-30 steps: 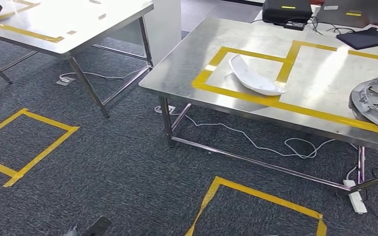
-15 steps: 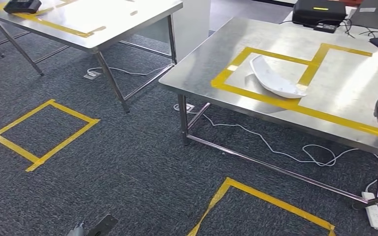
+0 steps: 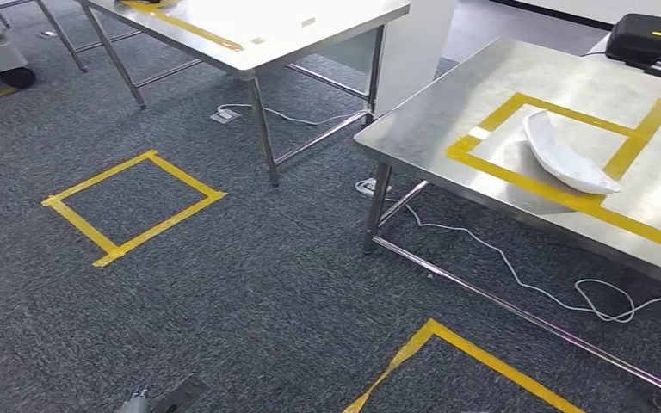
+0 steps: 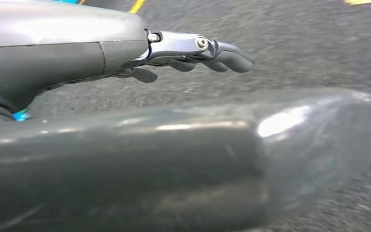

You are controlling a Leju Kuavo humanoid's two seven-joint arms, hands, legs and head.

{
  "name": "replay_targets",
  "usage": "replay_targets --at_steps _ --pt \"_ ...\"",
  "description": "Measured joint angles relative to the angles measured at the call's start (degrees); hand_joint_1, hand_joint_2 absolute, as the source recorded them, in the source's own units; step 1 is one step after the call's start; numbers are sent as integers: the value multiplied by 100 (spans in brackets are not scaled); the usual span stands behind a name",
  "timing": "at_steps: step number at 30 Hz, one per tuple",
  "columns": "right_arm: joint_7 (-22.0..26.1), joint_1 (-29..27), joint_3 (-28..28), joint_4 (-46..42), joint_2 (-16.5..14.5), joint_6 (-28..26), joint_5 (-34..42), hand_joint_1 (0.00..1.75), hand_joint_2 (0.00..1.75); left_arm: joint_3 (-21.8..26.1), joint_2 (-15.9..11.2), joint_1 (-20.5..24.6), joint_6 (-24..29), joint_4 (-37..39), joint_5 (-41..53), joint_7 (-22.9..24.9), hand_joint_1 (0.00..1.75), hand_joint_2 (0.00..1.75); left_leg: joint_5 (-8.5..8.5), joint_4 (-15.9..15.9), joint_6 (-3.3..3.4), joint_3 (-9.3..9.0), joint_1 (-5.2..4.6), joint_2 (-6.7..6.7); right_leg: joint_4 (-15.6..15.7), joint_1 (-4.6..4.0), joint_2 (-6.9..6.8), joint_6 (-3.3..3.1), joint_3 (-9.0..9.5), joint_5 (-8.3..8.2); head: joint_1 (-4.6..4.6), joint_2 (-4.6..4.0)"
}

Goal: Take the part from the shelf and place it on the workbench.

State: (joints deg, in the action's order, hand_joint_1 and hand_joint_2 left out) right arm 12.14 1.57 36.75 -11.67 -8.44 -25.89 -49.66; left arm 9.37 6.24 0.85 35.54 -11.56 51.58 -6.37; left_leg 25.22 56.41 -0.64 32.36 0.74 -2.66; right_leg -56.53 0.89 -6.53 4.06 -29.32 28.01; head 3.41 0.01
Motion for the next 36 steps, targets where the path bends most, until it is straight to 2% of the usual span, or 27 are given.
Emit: replay_targets --at_steps 1,3,4,5,6,7,8,10,12,14,15,17,18,19,20,21,22,23,25,27,28,29,30,32,34,35,36 --pt "2 4 0 0 -2 1 -3 0 0 3 -5 -5 4 2 2 1 0 0 -13 -2 46 8 -2 68 -130 16 129 19 -53 104 -8 1" --pt "4 2 -1 1 -3 5 -5 0 0 7 -7 1 10 3 8 1 0 0 -34 -6 120 22 -14 206 -789 18 477 14 -354 478 -38 0" --pt "4 -7 -1 2 -3 7 -4 0 0 7 -6 8 11 4 12 1 0 0 -40 -5 146 31 -30 287 -1231 4 574 -5 -565 668 -52 0" --pt "4 -19 -1 2 -2 9 -4 0 0 7 -3 11 10 4 15 1 0 0 -45 -4 162 38 -46 374 -1592 -13 617 -25 -753 781 -64 -1" --pt "4 -29 -1 2 -2 11 -4 0 0 8 -3 7 10 4 19 1 0 0 -47 -3 171 39 -60 467 -1762 -28 636 -49 -860 780 -71 -1" --pt "4 -36 -1 2 -2 13 -5 0 0 8 -6 1 9 4 21 1 0 0 -48 -1 174 36 -71 559 -1701 -40 651 -77 -860 666 -73 -1" --pt "4 -38 -1 2 -2 15 -5 0 0 9 -8 -3 9 4 24 1 0 0 -50 1 173 31 -76 651 -1422 -48 691 -107 -751 466 -73 -1" --pt "4 -32 0 2 -2 20 -6 0 0 10 -8 -1 10 4 38 1 0 0 -52 19 157 35 -84 814 -618 -37 945 -163 -401 77 -81 -1" --pt "5 -21 1 2 -3 27 -8 0 0 10 -9 3 13 4 56 1 0 0 -72 32 102 79 -77 952 -171 -29 1141 -182 -189 -42 -88 0" --pt "6 -15 3 2 -6 32 -13 0 0 12 -16 -12 16 5 63 1 0 0 -112 22 25 131 -54 1079 -117 -39 1069 -204 -157 -39 -87 1" --pt "7 -13 5 2 -9 31 -16 0 0 13 -23 -26 20 7 64 1 0 0 -98 43 -7 155 -56 1038 -99 -35 1004 -233 -151 -55 -85 0" --pt "10 -12 9 2 -14 32 -22 0 0 16 -35 -29 27 8 66 1 0 0 106 349 -65 311 -74 756 -56 -17 848 -287 -133 -83 -38 0" --pt "11 -15 10 2 -15 33 -23 0 0 15 -33 -17 30 8 68 -1 0 0 295 675 -93 470 -77 556 -48 -18 759 -305 -128 -85 -14 -1" --pt "12 -24 11 2 -15 35 -24 0 0 15 -30 -3 31 8 72 -5 0 0 492 1075 -119 669 -70 433 -47 -21 666 -315 -129 -81 6 -1" --pt "12 -32 14 2 -15 36 -23 0 0 14 -27 5 31 8 75 -9 0 0 637 1438 -142 847 -58 369 -47 -25 571 -319 -131 -77 11 -1" --pt "11 -37 16 2 -15 37 -22 0 0 14 -26 2 31 8 79 -12 0 0 681 1651 -159 945 -44 340 -47 -25 479 -319 -131 -72 11 -1" --pt "11 -37 19 2 -16 37 -22 0 0 15 -28 -7 31 8 80 -14 0 0 614 1650 -170 934 -30 323 -47 -23 397 -314 -129 -67 13 -1" --pt "11 -33 21 2 -18 38 -21 0 0 15 -31 -14 31 8 80 -14 0 0 455 1420 -178 803 -19 297 -47 -19 323 -302 -120 -60 14 -1" --pt "12 -22 22 2 -21 38 -22 0 0 16 -36 -12 31 8 81 -14 0 0 114 609 -193 342 -24 75 -53 -24 190 -252 -96 -28 24 -1" --pt "12 -13 24 2 -21 38 -23 0 0 16 -30 7 32 8 83 -15 0 0 1 96 -138 65 -42 -100 -57 -62 84 -188 -85 19 21 -1" --pt "12 -7 25 2 -21 38 -23 0 0 16 -25 10 32 8 83 -16 0 0 25 40 -94 46 -58 -99 -49 -81 34 -161 -71 35 8 -1" --pt "12 1 26 2 -21 38 -22 0 0 16 -24 4 33 9 83 -16 0 0 20 35 -34 53 -58 -21 -35 -80 -19 -138 -37 44 -9 -1" --pt "12 9 26 2 -22 38 -22 0 0 17 -27 -7 34 10 83 -16 0 0 15 31 9 54 -60 40 -35 -65 -21 -108 -11 63 -25 -1" --pt "13 19 27 2 -23 39 -24 0 0 21 -40 -16 42 13 81 -16 0 0 -4 23 96 54 -55 168 -285 -36 216 -63 -88 249 -41 -1" --pt "13 9 28 2 -24 41 -24 0 0 24 -44 -2 48 12 81 -16 0 0 -13 21 160 61 -59 302 -1027 -34 540 -59 -433 630 -68 -1" --pt "13 -2 30 2 -24 44 -23 0 0 25 -42 4 48 12 83 -16 0 0 -15 21 177 65 -67 379 -1448 -40 608 -69 -647 792 -78 -1" --pt "13 -12 31 2 -24 46 -23 0 0 25 -42 4 48 12 83 -16 0 0 -16 22 183 65 -76 463 -1739 -46 636 -83 -810 860 -84 -1"
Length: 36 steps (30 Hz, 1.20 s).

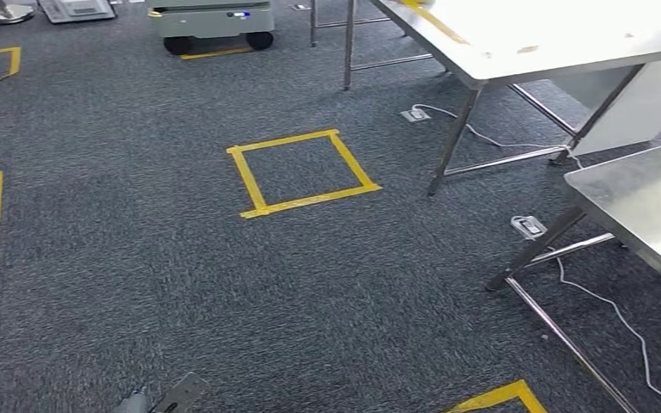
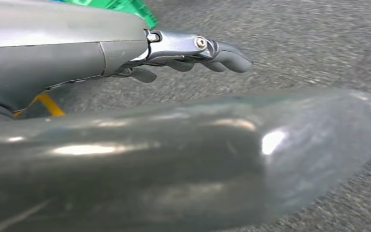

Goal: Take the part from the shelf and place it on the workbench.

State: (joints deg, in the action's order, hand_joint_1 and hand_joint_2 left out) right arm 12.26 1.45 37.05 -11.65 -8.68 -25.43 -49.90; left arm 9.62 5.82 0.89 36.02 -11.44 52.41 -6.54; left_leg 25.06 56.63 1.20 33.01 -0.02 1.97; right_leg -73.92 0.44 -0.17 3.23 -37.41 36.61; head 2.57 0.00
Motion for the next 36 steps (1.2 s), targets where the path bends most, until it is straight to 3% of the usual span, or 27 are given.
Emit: replay_targets --at_steps 1,2,3,5,7,9,11,13,15,16,17,18,20,22,24,25,27,28,29,30,31,32,33,35,36 --pt "0 -7 2 0 0 2 0 0 0 1 -2 -4 0 1 0 0 0 0 0 1 1 -3 -6 88 -75 -5 13 -19 -67 -50 -4 0" --pt "0 -9 3 0 0 3 0 0 0 1 -4 -8 0 1 0 0 0 0 -1 3 0 -11 -9 178 105 -8 34 -40 -14 -218 -4 0" --pt "0 -8 3 0 0 4 0 0 0 2 -4 -10 0 1 0 1 0 0 0 5 -2 -21 -8 267 480 -7 104 -63 141 -459 -5 0" --pt "0 -7 3 0 0 7 1 0 0 2 2 -4 -1 0 0 1 0 0 0 19 -24 -20 -10 428 1272 16 389 -99 485 -799 -8 0" --pt "0 1 3 0 0 11 3 0 0 2 4 -4 -1 0 0 2 0 0 -21 19 -88 18 7 559 1587 17 548 -121 636 -857 -10 1" --pt "0 13 6 0 -3 13 4 0 0 4 0 -30 -1 3 0 2 0 0 -53 1 -174 57 37 658 1628 5 436 -168 672 -884 -8 1" --pt "2 15 8 0 -10 15 3 0 0 7 -4 -47 -1 7 -1 2 0 0 59 159 -234 149 22 441 1686 13 284 -231 707 -922 16 0" --pt "5 2 9 0 -15 18 3 0 0 8 2 -24 -2 7 0 2 0 0 397 766 -280 456 4 54 1719 3 95 -272 732 -926 57 0" --pt "7 -12 13 0 -15 21 8 0 0 8 11 -10 -2 7 1 1 0 0 662 1463 -321 815 25 -103 1719 -12 -106 -292 735 -911 78 0" --pt "7 -14 15 0 -15 22 9 0 0 8 13 -15 -2 7 0 0 0 0 652 1587 -335 878 37 -125 1719 -14 -193 -292 739 -903 78 0" --pt "7 -12 16 0 -16 24 10 0 0 9 13 -22 -2 7 -1 0 0 0 534 1485 -345 822 48 -145 1719 -12 -273 -286 747 -894 79 0" --pt "7 -9 17 0 -16 25 9 0 0 11 11 -26 -2 7 -2 0 0 0 345 1175 -351 651 54 -198 1719 -8 -347 -271 762 -882 80 0" --pt "7 -5 19 0 -16 27 9 0 0 14 14 -13 -2 7 -2 0 0 0 36 389 -342 216 43 -494 1709 -31 -477 -216 788 -838 95 0" --pt "8 1 22 0 -15 27 10 0 0 14 23 9 -2 7 -2 -3 0 0 -19 11 -282 14 19 -668 1710 -76 -591 -161 807 -782 79 0" --pt "9 17 23 0 -16 27 9 0 0 15 27 5 -2 7 -2 -7 0 0 2 -13 -197 13 6 -535 1726 -76 -688 -113 860 -740 44 1" --pt "9 27 23 0 -16 26 9 0 0 16 24 -5 -2 7 -2 -7 0 0 0 -18 -161 11 8 -467 1695 -61 -622 -82 874 -697 33 1" --pt "10 33 24 0 -17 26 9 0 0 20 15 -3 -1 7 -5 -7 0 0 -22 -28 -86 6 22 -327 1330 -33 -311 -34 745 -459 13 1" --pt "10 25 25 0 -16 26 10 0 0 22 12 5 0 7 -7 -8 0 0 -26 -27 -62 9 21 -254 957 -31 -135 -27 569 -265 -1 0" --pt "10 11 27 0 -16 27 11 0 0 24 12 12 -1 7 -8 -9 0 0 -29 -26 -44 12 16 -172 530 -33 -45 -30 359 -79 -8 0" --pt "9 -2 28 0 -16 27 12 0 0 24 14 14 -1 7 -7 -10 0 0 -29 -25 -36 13 11 -83 171 -36 -8 -36 164 36 -11 0" --pt "9 -11 30 0 -15 28 13 0 0 24 13 9 -2 7 -7 -10 0 0 -28 -23 -33 11 7 9 -9 -37 6 -45 42 41 -15 0" --pt "9 -15 30 0 -15 31 13 0 0 24 11 4 -3 7 -6 -10 0 0 -28 -21 -34 5 7 100 41 -34 17 -56 25 -73 -16 0" --pt "9 -14 29 0 -15 33 13 0 0 24 10 1 -4 7 -4 -9 0 0 -28 -18 -37 -3 9 191 316 -27 49 -67 118 -282 -16 0" --pt "10 -9 29 1 -16 39 13 0 0 24 11 5 -7 7 6 -8 0 0 -23 -1 -66 -9 10 363 1119 11 283 -76 445 -695 -22 0" --pt "13 -4 30 3 -16 42 13 0 0 24 12 8 -8 7 13 -8 0 0 -25 8 -94 -2 11 436 1405 25 396 -79 564 -804 -23 0"
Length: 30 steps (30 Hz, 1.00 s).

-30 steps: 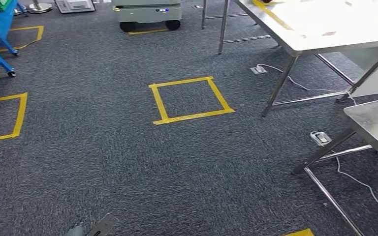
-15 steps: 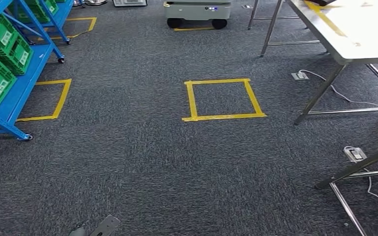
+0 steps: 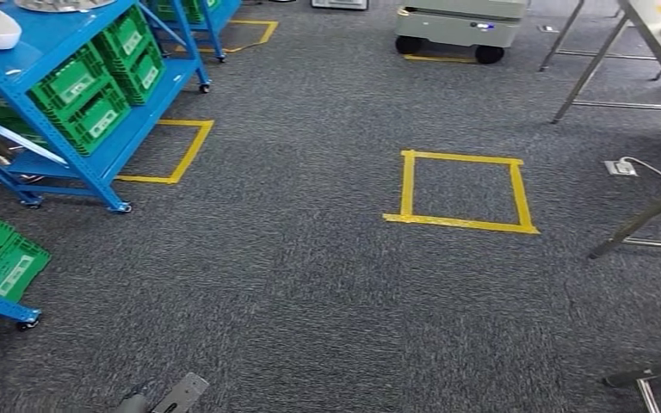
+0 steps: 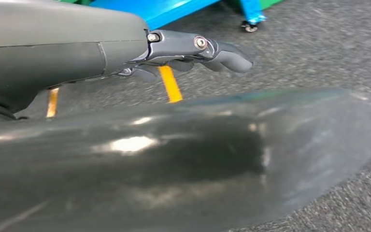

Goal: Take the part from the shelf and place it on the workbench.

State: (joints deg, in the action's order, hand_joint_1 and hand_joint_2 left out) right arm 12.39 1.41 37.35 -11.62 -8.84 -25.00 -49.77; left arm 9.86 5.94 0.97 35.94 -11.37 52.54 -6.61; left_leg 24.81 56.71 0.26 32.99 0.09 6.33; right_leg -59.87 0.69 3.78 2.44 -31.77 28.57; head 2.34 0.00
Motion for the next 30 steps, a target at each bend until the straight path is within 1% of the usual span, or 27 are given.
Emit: replay_targets --at_steps 1,2,3,4,5,6,8,9,10,11,12,13,14,15,16,17,19,20,21,23,24,25,26,27,28,29,30 --pt "2 8 1 2 -1 3 0 0 0 0 -1 -3 -1 0 7 1 0 0 -6 2 -34 15 5 61 146 2 77 -7 69 -33 -2 0" --pt "4 17 1 3 -1 6 1 0 0 0 -3 -11 -2 0 13 2 0 0 -21 -1 -75 33 14 118 170 -9 73 -27 87 -25 -2 0" --pt "6 26 2 4 -1 5 1 0 0 0 -3 -25 -2 1 15 2 0 0 -41 -17 -113 50 31 172 173 -21 17 -61 96 -41 -1 0" --pt "8 34 3 4 -1 5 -1 0 0 0 -7 -42 -2 2 17 3 0 0 -37 -12 -144 69 36 155 188 -24 -47 -98 113 -59 1 0" --pt "13 37 4 4 -2 4 -4 0 0 0 -8 -50 -1 3 19 3 0 0 19 60 -172 114 29 57 212 -23 -116 -133 120 -81 17 0" --pt "16 36 4 4 -2 5 -8 0 0 0 -8 -47 0 4 21 3 0 0 138 233 -191 202 17 -87 236 -19 -194 -160 125 -98 40 0" --pt "21 22 6 4 -2 7 -11 0 0 0 0 -18 1 6 25 2 0 0 502 889 -219 517 -2 -405 252 -37 -365 -189 129 -101 86 0" --pt "20 13 8 4 -2 7 -13 0 0 0 4 -4 1 7 27 2 0 0 644 1243 -228 686 -1 -479 252 -48 -459 -200 128 -96 94 0" --pt "20 9 9 4 -1 7 -15 0 0 0 6 -1 1 7 28 1 0 0 695 1472 -233 791 0 -526 251 -56 -548 -208 129 -88 95 0" --pt "20 9 10 4 -1 7 -18 0 0 0 5 -6 1 7 28 1 0 0 639 1507 -233 801 0 -556 251 -60 -631 -213 133 -81 95 0" --pt "20 13 12 4 -2 8 -21 0 0 0 4 -13 1 7 28 1 0 0 489 1321 -229 697 0 -589 251 -60 -704 -211 143 -72 97 0" --pt "21 18 13 4 -2 8 -25 0 0 0 2 -15 1 7 28 1 0 0 293 976 -220 507 -2 -666 251 -61 -772 -201 159 -60 99 0" --pt "21 21 14 4 -2 9 -27 0 0 0 1 -9 1 7 29 1 0 0 139 592 -215 298 -18 -824 245 -77 -837 -179 175 -40 105 0" --pt "22 22 15 4 -2 9 -28 0 0 0 0 8 2 7 29 1 0 0 46 282 -190 135 -33 -957 237 -98 -900 -155 187 -17 115 0" --pt "22 23 16 4 -2 9 -28 0 0 0 0 23 2 7 30 1 0 0 13 88 -164 40 -49 -1058 233 -122 -965 -131 198 5 113 0" --pt "22 26 17 4 -1 9 -28 0 0 0 1 31 3 7 31 1 0 0 27 13 -136 15 -66 -1089 232 -144 -1032 -110 211 24 105 1" --pt "24 43 18 4 -1 9 -29 0 0 0 1 15 3 9 32 1 0 0 23 -11 -67 23 -57 -946 231 -143 -1123 -67 242 62 83 1" --pt "28 52 18 4 -2 10 -30 0 0 1 -4 5 3 10 34 2 0 0 16 -19 -32 19 -46 -875 160 -131 -1040 -39 228 127 73 2" --pt "31 57 18 4 -2 11 -31 0 0 3 -9 3 3 11 38 3 0 0 5 -29 3 14 -31 -804 -20 -115 -892 -12 155 245 62 1" --pt "35 46 18 4 -2 13 -33 0 0 6 -15 22 3 11 52 5 0 0 -8 -33 54 18 -16 -649 -747 -91 -531 26 -184 607 30 1" --pt "33 34 19 4 -2 13 -33 0 0 7 -13 27 3 11 62 5 0 0 -12 -32 65 23 -17 -565 -1150 -87 -444 33 -391 760 19 0" --pt "31 23 19 4 -1 13 -34 0 0 7 -12 25 2 11 69 6 0 0 -15 -31 70 25 -18 -477 -1426 -87 -405 35 -550 822 12 0" --pt "29 17 20 4 -1 14 -36 0 0 7 -14 16 2 11 74 7 0 0 -17 -29 69 24 -18 -390 -1482 -87 -388 30 -611 765 8 0" --pt "29 16 20 4 -1 14 -39 0 0 7 -15 7 1 11 76 8 0 0 -20 -27 64 19 -17 -299 -1296 -81 -366 22 -554 598 5 0" --pt "29 19 20 4 -1 15 -43 0 0 7 -16 2 1 11 79 9 0 0 -25 -25 57 14 -15 -211 -929 -70 -301 13 -400 367 4 0" --pt "29 24 20 4 -1 16 -45 0 0 7 -16 2 1 11 80 10 0 0 -31 -21 42 12 -14 -130 -507 -50 -155 5 -211 175 2 0" --pt "29 28 20 4 -2 17 -46 0 0 7 -16 6 1 11 81 10 0 0 -36 -10 21 20 -17 -51 -153 -31 -21 -3 -52 41 1 0"
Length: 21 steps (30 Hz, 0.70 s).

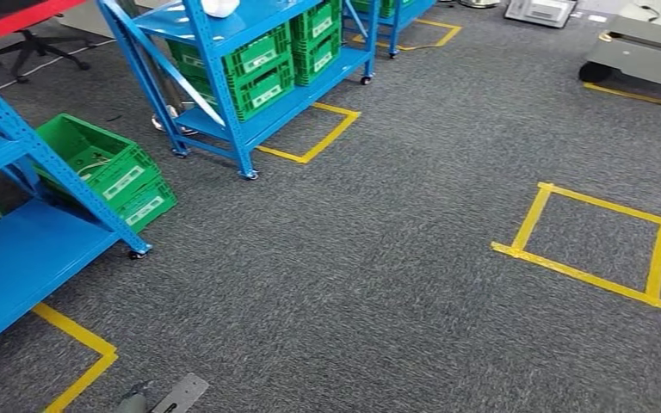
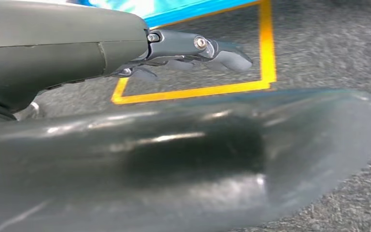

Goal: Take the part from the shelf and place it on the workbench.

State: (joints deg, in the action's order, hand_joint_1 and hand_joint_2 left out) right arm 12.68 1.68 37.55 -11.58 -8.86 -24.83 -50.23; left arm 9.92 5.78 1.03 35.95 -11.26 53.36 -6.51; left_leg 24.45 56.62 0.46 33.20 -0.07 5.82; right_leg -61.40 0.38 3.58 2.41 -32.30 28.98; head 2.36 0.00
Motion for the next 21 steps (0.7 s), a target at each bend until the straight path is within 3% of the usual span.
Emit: replay_targets --at_steps 2,4,6,8,10,11,12,13,15,17,19,21 --pt "-1 10 1 0 0 2 1 0 0 0 0 -5 1 0 1 0 0 0 -26 0 -67 33 7 129 308 5 145 -34 147 -64 -3 0" --pt "-1 17 2 0 -2 3 -1 0 0 0 -4 -32 2 1 1 0 0 0 -57 -13 -141 70 30 202 336 -10 20 -103 173 -100 -3 0" --pt "1 18 2 0 -6 3 -4 0 0 0 -9 -46 2 3 1 0 0 0 72 162 -195 171 18 -32 374 -4 -123 -177 186 -145 35 0" --pt "2 4 3 0 -8 3 -7 0 0 -1 -2 -27 0 4 3 0 0 0 436 773 -238 460 3 -383 396 -8 -295 -218 182 -160 87 0" --pt "2 -14 7 0 -8 3 -4 0 0 -2 5 -13 -6 4 4 0 0 0 719 1465 -274 782 19 -497 396 -18 -484 -232 174 -153 104 0" --pt "2 -15 9 0 -8 3 -2 0 0 -2 5 -18 -9 4 3 0 0 0 718 1590 -286 832 26 -511 395 -19 -570 -234 173 -148 104 0" --pt "2 -12 10 0 -8 3 -1 0 0 -2 3 -25 -11 4 2 0 0 0 609 1484 -292 768 31 -529 395 -17 -647 -230 175 -142 105 0" --pt "2 -6 11 0 -9 3 -1 0 0 -2 0 -30 -13 4 1 0 0 0 425 1170 -294 592 33 -584 395 -15 -720 -219 185 -133 107 0" --pt "3 0 13 0 -9 3 -2 0 0 -2 1 -18 -13 4 -1 0 0 0 116 387 -277 158 22 -881 387 -41 -844 -176 208 -97 124 0" --pt "3 6 16 0 -8 2 -2 0 0 -2 6 1 -13 4 -1 0 0 0 50 9 -218 -42 0 -1051 385 -89 -959 -120 245 -54 114 1" --pt "3 19 20 0 -8 2 -2 0 0 -2 9 -3 -13 4 -1 1 0 0 60 -22 -138 -38 -6 -919 403 -93 -1052 -64 299 -26 88 1" --pt "5 28 22 0 -9 1 -2 0 0 -1 6 -10 -11 4 -3 8 0 0 38 -39 -62 -42 17 -780 254 -65 -838 1 258 105 69 1"
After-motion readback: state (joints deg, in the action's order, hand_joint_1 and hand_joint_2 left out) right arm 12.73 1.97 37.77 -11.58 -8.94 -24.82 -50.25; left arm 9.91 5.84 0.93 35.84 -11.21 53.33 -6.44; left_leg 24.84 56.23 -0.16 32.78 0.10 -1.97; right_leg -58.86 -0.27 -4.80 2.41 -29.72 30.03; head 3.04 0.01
